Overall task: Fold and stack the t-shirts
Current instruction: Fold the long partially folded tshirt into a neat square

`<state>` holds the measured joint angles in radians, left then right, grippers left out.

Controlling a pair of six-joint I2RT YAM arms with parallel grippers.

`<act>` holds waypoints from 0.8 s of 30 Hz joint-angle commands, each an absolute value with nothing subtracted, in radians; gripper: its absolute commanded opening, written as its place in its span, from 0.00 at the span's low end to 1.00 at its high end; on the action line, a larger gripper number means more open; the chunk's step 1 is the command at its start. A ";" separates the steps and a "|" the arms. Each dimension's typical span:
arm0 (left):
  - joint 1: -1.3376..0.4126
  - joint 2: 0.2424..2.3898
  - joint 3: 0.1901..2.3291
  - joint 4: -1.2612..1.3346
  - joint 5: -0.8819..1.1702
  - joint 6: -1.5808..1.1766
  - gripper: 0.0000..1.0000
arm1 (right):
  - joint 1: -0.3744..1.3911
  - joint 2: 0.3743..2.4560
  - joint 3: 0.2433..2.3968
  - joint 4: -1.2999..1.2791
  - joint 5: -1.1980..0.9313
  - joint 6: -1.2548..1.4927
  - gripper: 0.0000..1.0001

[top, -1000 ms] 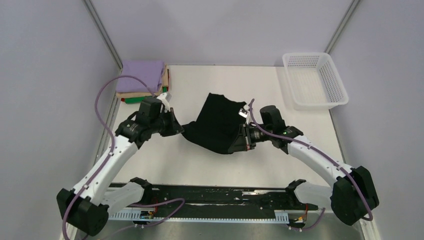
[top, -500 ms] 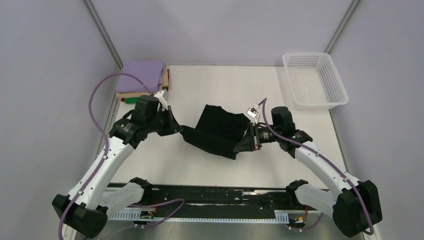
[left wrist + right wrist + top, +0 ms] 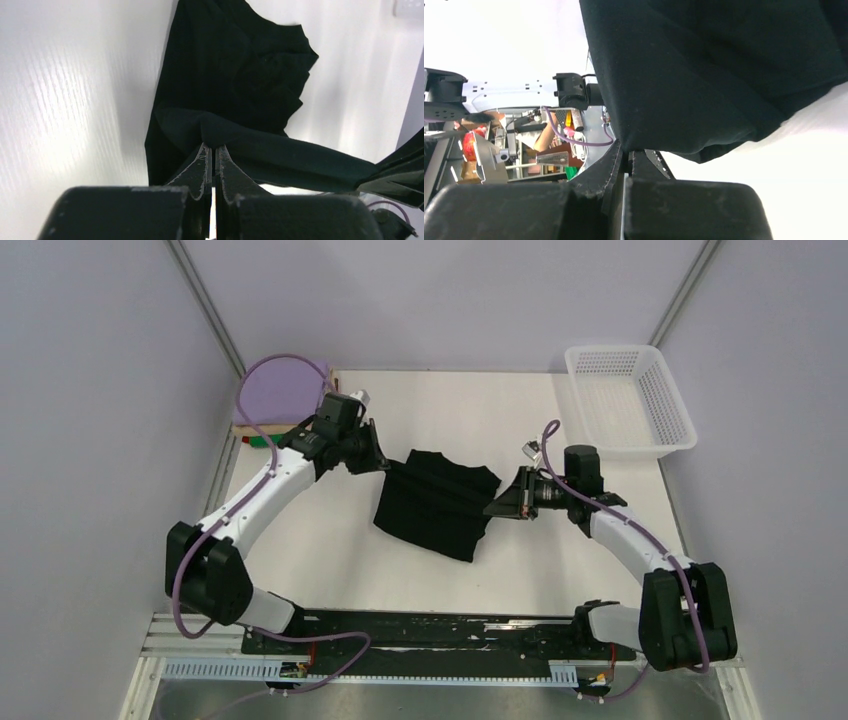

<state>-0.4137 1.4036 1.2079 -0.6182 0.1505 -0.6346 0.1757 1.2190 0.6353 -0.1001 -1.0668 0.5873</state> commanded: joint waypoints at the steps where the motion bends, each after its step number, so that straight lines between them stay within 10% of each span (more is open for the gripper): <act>1: -0.394 1.481 1.284 -0.536 0.048 -0.610 0.00 | 0.128 1.269 0.650 -0.026 -1.101 0.591 0.00; 24: -0.352 1.991 1.589 -0.476 0.047 -0.586 0.00 | 0.042 1.682 0.844 0.129 -0.937 0.585 0.04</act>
